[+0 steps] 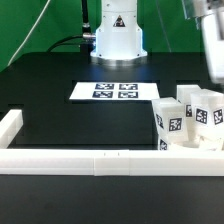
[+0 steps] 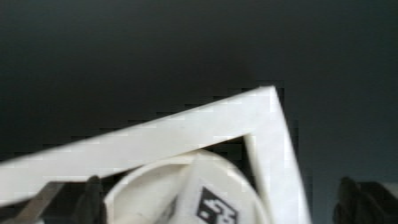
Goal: Assemble stool
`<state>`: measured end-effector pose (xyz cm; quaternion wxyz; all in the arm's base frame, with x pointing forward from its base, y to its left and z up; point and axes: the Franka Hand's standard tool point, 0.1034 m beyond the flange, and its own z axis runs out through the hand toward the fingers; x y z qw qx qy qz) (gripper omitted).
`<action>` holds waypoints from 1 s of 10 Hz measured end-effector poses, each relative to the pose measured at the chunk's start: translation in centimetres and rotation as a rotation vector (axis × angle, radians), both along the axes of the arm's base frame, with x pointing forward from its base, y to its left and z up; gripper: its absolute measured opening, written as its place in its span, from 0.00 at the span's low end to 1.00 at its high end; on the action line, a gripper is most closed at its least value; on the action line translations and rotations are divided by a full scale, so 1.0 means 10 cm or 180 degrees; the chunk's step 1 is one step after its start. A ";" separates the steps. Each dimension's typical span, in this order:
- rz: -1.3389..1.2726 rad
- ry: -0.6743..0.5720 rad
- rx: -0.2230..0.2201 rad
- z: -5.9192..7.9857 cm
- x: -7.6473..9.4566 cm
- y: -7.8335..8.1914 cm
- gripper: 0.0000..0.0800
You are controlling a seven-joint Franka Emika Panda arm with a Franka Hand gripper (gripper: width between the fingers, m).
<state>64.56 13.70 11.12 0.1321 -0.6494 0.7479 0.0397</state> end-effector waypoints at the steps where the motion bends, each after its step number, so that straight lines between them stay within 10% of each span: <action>1: 0.0386 -0.0117 -0.0045 0.07 0.04 0.01 0.81; 10: 0.3217 -0.0501 -0.0540 0.15 0.10 -0.03 0.81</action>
Offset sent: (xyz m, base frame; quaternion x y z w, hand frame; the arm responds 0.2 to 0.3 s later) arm 0.0000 0.0000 0.0000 0.0000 0.0000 -0.1938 0.9810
